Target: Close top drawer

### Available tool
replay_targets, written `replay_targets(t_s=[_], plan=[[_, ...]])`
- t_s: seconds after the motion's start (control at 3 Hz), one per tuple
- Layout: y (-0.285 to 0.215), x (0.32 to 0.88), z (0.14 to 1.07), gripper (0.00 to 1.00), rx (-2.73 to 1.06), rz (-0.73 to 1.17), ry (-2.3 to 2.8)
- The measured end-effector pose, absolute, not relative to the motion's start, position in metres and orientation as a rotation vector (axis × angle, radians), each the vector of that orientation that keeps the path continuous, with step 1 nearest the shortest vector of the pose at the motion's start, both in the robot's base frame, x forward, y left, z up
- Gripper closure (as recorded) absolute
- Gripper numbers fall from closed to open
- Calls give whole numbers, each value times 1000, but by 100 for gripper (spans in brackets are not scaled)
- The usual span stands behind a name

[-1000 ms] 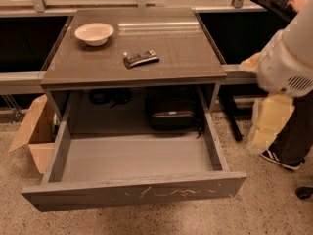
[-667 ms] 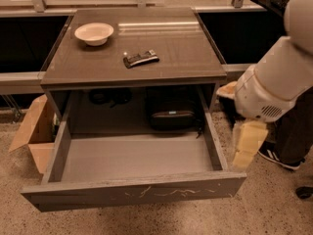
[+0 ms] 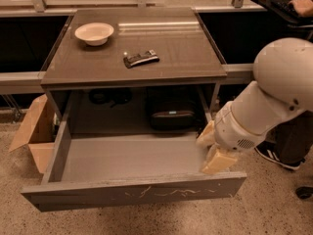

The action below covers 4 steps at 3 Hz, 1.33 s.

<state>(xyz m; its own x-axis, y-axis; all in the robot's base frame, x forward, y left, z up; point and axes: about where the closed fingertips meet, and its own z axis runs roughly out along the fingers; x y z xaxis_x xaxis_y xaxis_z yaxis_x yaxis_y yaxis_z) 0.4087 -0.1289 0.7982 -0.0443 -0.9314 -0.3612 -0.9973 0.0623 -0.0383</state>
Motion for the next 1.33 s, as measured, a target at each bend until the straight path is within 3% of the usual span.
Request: replay_targets(t_s=[0.67, 1.33], plan=[[-114, 393, 763, 96, -1975, 436, 2053], [-98, 364, 707, 100, -2068, 463, 2093]])
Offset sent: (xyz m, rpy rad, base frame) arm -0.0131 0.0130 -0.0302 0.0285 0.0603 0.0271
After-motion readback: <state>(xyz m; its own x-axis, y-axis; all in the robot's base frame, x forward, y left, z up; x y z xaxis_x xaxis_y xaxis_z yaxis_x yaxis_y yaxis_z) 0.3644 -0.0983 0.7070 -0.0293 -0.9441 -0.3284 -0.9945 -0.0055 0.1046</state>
